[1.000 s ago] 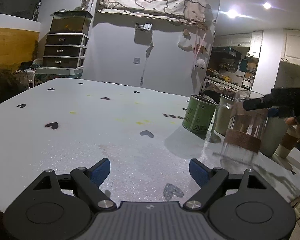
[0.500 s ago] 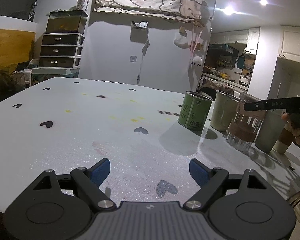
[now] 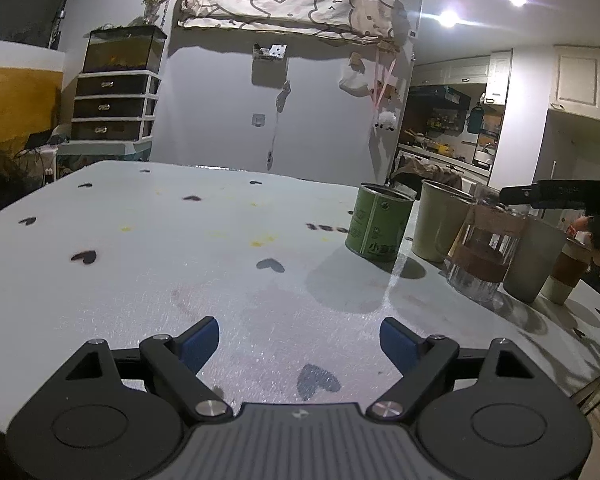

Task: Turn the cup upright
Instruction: 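Carry the glass cup upright with the right tool toward the standing cups, then lower the glass cup upright onto the table and open the right tool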

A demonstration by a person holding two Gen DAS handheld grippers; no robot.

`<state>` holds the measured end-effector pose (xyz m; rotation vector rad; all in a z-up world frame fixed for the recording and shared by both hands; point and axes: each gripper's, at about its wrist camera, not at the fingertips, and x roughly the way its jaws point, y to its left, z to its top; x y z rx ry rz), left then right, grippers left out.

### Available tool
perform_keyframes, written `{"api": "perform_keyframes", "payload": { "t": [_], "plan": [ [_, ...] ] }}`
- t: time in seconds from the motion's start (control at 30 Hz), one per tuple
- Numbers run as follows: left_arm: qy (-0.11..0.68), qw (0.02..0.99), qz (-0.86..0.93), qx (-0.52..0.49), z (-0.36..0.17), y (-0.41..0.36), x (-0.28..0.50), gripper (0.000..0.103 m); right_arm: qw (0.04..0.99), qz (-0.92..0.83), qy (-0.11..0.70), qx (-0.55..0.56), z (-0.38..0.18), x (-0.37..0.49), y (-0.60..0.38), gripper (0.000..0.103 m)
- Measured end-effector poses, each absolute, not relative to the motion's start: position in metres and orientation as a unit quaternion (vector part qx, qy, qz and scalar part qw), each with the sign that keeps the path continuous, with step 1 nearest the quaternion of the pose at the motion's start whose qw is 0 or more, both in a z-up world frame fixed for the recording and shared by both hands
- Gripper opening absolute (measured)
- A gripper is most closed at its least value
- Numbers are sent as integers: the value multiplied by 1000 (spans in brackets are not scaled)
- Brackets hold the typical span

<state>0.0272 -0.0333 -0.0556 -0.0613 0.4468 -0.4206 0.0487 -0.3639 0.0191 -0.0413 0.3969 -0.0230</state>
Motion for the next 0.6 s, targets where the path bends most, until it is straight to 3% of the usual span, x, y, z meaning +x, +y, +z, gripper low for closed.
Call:
{"api": "perform_keyframes", "payload": {
  "t": [0.6],
  "plan": [
    [157,963,-221,8,-12,-85,9,103,994,-51,101,15,0,-68,-335,96]
  ]
}}
